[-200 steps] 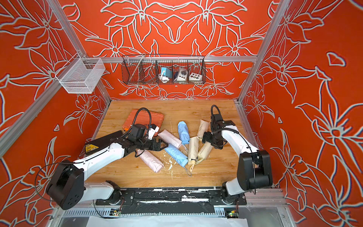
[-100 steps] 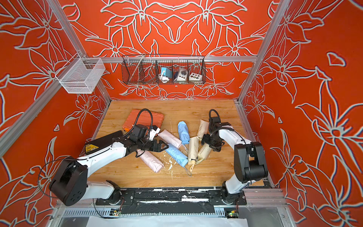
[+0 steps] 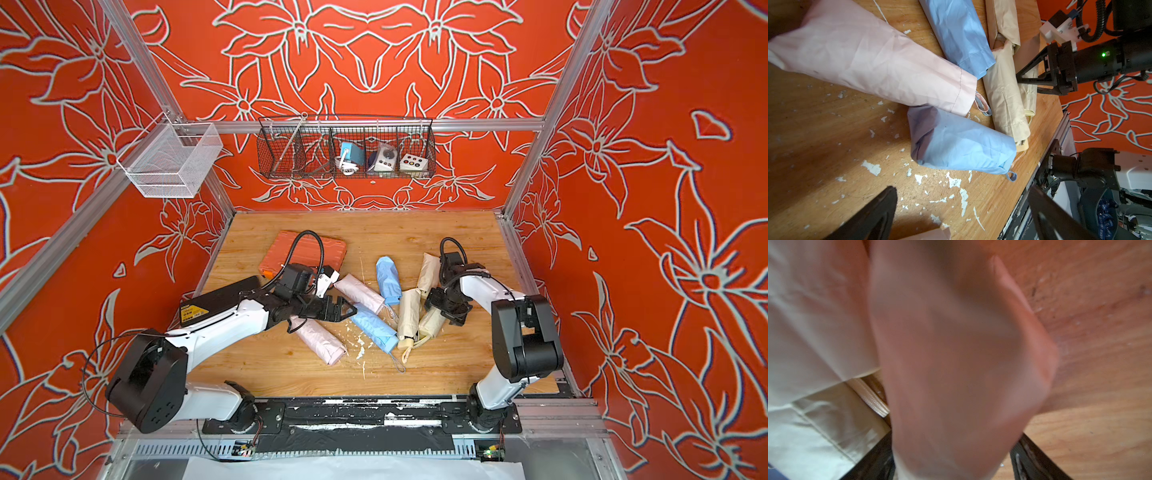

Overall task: Take umbrellas out of sleeves
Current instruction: Pick up the umbrella from the center of the board.

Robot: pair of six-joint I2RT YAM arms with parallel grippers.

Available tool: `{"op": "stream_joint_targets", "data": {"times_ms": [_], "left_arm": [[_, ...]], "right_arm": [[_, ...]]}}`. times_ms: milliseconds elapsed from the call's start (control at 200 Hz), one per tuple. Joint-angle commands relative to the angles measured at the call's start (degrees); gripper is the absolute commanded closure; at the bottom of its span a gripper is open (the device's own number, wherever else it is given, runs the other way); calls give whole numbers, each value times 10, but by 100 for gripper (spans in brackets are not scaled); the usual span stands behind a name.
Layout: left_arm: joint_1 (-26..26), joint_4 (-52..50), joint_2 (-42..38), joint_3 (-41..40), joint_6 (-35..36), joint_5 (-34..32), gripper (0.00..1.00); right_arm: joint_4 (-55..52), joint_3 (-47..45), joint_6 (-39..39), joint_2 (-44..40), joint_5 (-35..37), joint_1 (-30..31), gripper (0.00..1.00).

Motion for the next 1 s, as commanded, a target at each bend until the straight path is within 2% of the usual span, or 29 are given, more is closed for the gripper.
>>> {"op": "stream_joint_targets", "data": {"times_ms": [0, 160, 345, 580, 996], "left_arm": [[-2, -7, 2, 7, -1, 2, 3], [-2, -2, -1, 2, -11, 4, 3], [-2, 1, -4, -3, -17, 6, 3], [-2, 4, -11, -11, -22, 6, 3], [-2, 9, -2, -13, -30, 17, 3]], "right_arm": [[2, -13, 20, 6, 28, 5, 18], [3, -19, 17, -2, 43, 5, 23], [-5, -18, 4, -6, 64, 5, 39], [-1, -20, 0, -8, 62, 5, 47], [-5, -12, -28, -38, 81, 5, 53]]}}
